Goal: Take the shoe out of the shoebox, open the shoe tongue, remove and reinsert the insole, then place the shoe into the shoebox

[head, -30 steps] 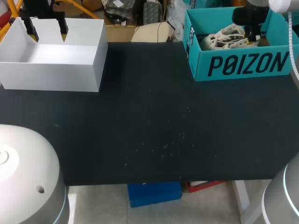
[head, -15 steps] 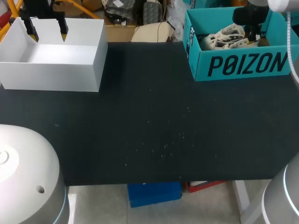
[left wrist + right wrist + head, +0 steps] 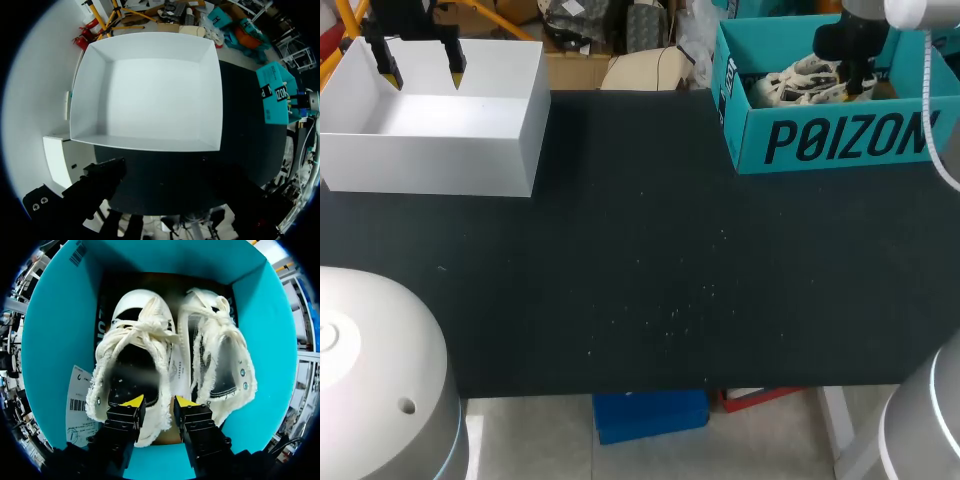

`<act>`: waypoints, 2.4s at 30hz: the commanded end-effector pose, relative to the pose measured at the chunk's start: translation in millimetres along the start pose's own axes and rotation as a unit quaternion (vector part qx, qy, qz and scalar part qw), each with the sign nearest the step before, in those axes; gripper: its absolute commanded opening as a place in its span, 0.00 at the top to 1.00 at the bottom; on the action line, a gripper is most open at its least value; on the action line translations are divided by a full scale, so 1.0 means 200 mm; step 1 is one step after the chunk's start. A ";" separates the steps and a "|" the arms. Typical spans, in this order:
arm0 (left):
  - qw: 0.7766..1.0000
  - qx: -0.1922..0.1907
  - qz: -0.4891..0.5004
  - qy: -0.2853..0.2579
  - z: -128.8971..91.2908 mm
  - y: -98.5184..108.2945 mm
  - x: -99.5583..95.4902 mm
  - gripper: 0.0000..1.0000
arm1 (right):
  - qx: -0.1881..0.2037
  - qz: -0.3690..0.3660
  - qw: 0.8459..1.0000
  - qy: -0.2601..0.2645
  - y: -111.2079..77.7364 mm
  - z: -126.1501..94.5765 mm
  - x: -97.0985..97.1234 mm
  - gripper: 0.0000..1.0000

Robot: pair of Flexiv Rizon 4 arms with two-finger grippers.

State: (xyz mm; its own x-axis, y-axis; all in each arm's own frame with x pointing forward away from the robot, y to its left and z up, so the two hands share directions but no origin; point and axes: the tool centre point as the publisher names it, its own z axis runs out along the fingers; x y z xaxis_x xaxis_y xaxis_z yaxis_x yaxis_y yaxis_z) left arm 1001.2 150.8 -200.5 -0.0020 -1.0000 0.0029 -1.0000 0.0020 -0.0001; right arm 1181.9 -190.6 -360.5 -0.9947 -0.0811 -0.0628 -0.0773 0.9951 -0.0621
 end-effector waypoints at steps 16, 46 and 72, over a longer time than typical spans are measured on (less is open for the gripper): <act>1.000 -0.001 -0.001 -0.001 0.00 0.00 0.00 0.00 | 0.000 -0.005 1.000 0.030 0.00 0.18 -0.03 0.67; 1.000 -0.001 -0.001 -0.001 0.00 0.00 0.00 0.00 | 0.011 -0.016 0.997 0.070 -0.09 0.05 -0.01 1.00; 1.000 -0.001 -0.001 -0.001 0.00 0.00 0.00 0.00 | 0.096 -0.001 0.995 0.003 0.21 -1.11 0.12 1.00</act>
State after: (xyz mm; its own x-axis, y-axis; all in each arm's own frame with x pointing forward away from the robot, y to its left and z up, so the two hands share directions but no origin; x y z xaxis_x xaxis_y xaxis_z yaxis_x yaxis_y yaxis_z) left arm 1001.2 150.8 -200.5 -0.0020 -1.0000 0.0029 -1.0000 0.0020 -0.0001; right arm 1190.1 -161.2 -229.7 -0.9978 -0.0620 0.0246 -0.0656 0.9785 -0.1956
